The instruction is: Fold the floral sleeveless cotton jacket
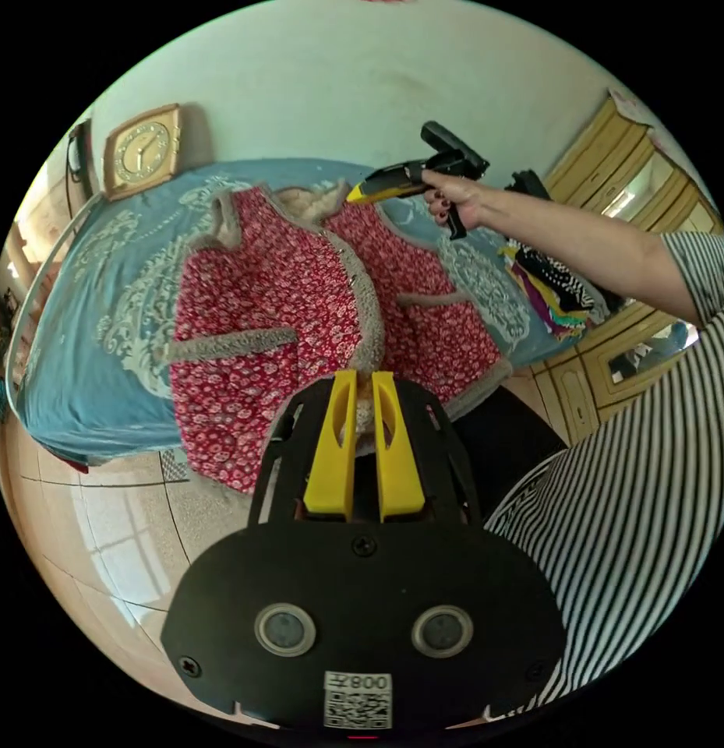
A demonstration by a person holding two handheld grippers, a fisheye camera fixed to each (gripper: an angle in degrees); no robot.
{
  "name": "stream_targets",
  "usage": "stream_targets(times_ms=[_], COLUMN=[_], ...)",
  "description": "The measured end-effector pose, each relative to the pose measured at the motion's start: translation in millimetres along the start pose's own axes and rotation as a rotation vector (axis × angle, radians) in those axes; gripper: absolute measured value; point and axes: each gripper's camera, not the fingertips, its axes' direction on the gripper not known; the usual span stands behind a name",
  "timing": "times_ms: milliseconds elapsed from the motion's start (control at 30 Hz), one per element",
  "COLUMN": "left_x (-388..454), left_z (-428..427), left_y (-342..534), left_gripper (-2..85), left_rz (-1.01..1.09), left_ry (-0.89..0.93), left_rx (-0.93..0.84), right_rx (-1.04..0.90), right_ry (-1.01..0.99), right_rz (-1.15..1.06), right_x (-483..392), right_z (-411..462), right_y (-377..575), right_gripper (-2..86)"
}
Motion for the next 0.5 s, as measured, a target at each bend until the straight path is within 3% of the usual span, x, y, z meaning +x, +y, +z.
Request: stream_targets(times_ms=[167, 300, 500], left_x=[34.8, 52.4, 77.4], left_z=[24.6, 24.6, 26.0], left_y=[-19.8, -30.3, -44.7], left_gripper=[3.4, 3.5, 3.3], left_rz=[-0.041, -0.029, -0.030], left_ry=[0.003, 0.000, 0.002], left_rx=[-0.060, -0.076, -0.091], right_rx=[-0.087, -0.045, -0.059], right_ry=[0.091, 0.025, 0.012], right_rz=[0.090, 0.190, 0.272], right_x=[45.3, 77.7, 116.6], right_z=[28.0, 43.8, 80.2], right_y=[51.1, 64.4, 52.6], right_gripper=[1.6, 7.0, 7.4])
